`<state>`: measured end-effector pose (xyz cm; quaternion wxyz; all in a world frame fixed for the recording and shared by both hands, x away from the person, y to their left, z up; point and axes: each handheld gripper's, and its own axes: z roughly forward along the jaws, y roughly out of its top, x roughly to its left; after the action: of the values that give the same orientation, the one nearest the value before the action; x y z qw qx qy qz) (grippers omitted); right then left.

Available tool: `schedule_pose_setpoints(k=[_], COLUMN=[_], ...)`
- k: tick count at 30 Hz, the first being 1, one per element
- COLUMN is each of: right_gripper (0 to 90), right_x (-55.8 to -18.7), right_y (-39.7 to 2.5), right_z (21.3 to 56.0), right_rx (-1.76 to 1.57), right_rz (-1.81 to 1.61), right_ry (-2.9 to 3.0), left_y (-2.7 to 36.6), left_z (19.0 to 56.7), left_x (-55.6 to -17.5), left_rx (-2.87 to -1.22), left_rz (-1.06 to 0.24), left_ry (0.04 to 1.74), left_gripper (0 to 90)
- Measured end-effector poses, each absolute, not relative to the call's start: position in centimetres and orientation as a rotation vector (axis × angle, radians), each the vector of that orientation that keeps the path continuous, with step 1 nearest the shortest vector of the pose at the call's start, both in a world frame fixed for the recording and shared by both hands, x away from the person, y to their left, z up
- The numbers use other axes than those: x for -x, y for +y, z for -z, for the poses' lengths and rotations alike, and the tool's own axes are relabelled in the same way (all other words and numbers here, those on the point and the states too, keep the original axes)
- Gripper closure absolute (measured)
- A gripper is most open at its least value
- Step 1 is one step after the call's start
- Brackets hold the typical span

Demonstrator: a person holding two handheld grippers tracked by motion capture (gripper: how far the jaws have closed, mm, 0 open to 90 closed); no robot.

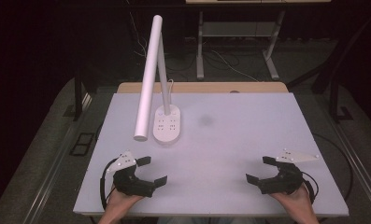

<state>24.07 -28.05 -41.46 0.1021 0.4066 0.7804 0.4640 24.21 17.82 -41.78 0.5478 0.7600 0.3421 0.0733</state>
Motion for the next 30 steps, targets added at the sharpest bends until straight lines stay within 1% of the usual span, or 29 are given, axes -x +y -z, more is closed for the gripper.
schedule_pose_setpoints(k=[14,30], right_gripper=[0.3,0.3], right_x=[-24.1,-23.79], right_y=[-28.25,-28.45], right_z=[41.52,41.46], right_rx=[-1.222,-1.232], right_rz=[-1.367,-1.366], right_ry=[2.318,2.327], left_y=[17.9,17.56], left_z=[41.71,41.05], left_x=[-24.23,-24.31], left_rx=[-1.797,-1.849], left_rz=[-0.162,-0.14], left_ry=[0.805,0.779], left_gripper=[0.0,0.0])
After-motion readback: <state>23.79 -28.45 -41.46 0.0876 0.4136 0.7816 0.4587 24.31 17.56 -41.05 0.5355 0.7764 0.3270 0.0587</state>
